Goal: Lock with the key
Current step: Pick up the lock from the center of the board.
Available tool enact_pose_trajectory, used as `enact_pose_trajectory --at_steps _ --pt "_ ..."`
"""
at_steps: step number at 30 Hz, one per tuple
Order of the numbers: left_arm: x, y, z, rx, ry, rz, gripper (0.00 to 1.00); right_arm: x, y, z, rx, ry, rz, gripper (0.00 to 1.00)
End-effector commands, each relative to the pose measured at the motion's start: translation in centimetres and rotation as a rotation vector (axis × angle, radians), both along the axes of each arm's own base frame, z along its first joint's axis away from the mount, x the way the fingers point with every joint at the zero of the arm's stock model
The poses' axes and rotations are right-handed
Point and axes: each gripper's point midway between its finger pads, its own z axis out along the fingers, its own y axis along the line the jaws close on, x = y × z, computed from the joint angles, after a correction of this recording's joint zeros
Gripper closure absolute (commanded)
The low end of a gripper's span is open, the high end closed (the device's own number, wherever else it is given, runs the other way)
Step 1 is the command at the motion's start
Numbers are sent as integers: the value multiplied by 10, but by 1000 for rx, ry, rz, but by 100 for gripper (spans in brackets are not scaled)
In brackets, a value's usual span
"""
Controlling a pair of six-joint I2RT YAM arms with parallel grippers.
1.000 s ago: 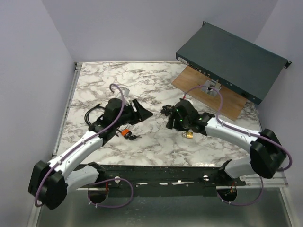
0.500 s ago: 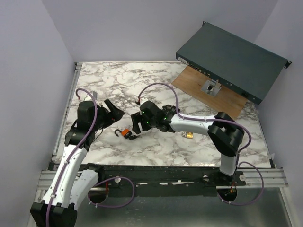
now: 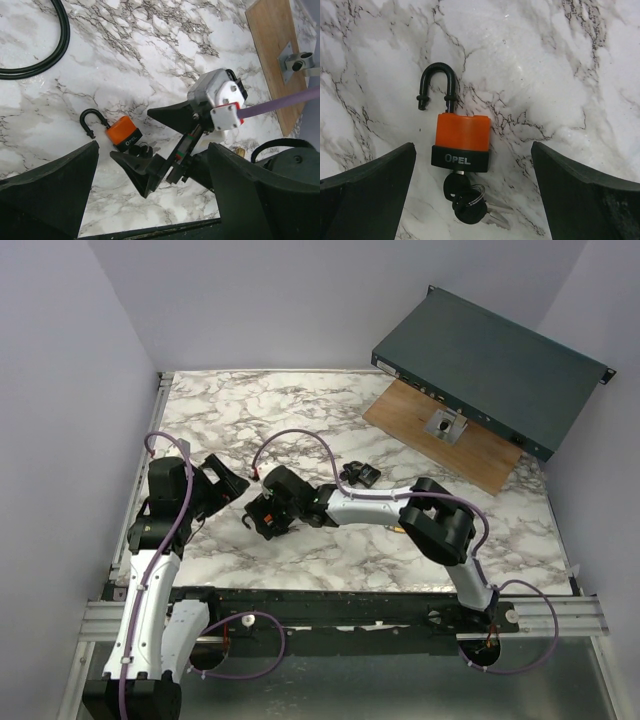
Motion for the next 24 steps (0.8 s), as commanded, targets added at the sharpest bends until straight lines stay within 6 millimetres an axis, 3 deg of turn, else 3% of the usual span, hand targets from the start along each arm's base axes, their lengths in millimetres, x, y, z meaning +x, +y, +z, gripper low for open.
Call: enact_pose_trajectory --at_steps 1,5,11,15,18,21,22,24 --pt "3 1 16 -14 -43 -13 12 4 2 -16 -86 -54 -17 0" --pt "4 1 15 -25 -43 -13 12 9 1 -26 -127 -78 -48 8" --pt "5 2 15 -27 -42 -4 12 5 1 -34 -148 -88 -49 32" --pt "5 4 15 -31 -42 11 12 -1 -3 -36 -166 -96 -54 38" --pt "6 3 15 -39 -44 6 12 -1 -11 -34 -161 -97 -95 57" --pt "7 -3 14 -55 -54 -28 14 2 -22 -20 -151 -121 -129 88" --pt "7 -6 14 -64 -56 -49 16 5 -26 -10 -136 -128 -140 95" --pt "7 -15 17 -80 -64 -112 18 4 -39 11 -101 -126 -155 99"
